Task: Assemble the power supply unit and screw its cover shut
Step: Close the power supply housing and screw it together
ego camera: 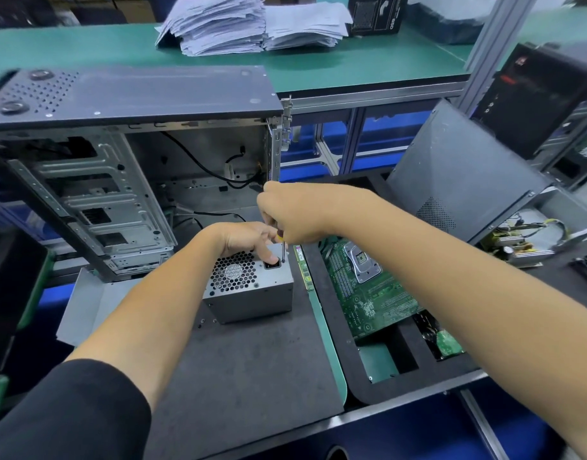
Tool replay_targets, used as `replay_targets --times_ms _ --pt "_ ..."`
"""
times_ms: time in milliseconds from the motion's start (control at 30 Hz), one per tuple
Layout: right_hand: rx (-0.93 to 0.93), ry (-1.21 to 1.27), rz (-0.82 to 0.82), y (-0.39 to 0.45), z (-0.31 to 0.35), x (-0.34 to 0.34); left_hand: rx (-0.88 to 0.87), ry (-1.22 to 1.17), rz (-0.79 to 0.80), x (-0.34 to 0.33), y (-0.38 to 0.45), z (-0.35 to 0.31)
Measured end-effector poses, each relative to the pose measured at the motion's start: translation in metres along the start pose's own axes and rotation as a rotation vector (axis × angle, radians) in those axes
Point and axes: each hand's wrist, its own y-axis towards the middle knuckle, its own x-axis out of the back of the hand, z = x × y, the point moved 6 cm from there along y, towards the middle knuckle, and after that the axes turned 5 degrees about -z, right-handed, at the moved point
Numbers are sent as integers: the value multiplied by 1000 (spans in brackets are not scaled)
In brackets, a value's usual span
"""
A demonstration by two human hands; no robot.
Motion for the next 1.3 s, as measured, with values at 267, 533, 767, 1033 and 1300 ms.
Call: replay_targets --times_ms 267,533,767,1033,1300 --pt "-110 -100 -129 3 -6 -1 30 -16 -14 0 2 3" --pt "-53 1 -147 3 2 3 41 11 -53 2 -3 2" --pt "-157 -102 -227 6 -1 4 33 46 -31 1 4 5" --pt "-29 32 -211 4 2 4 -11 8 8 -1 4 3" --pt "-27 28 -260 9 3 1 -42 -21 0 0 0 3"
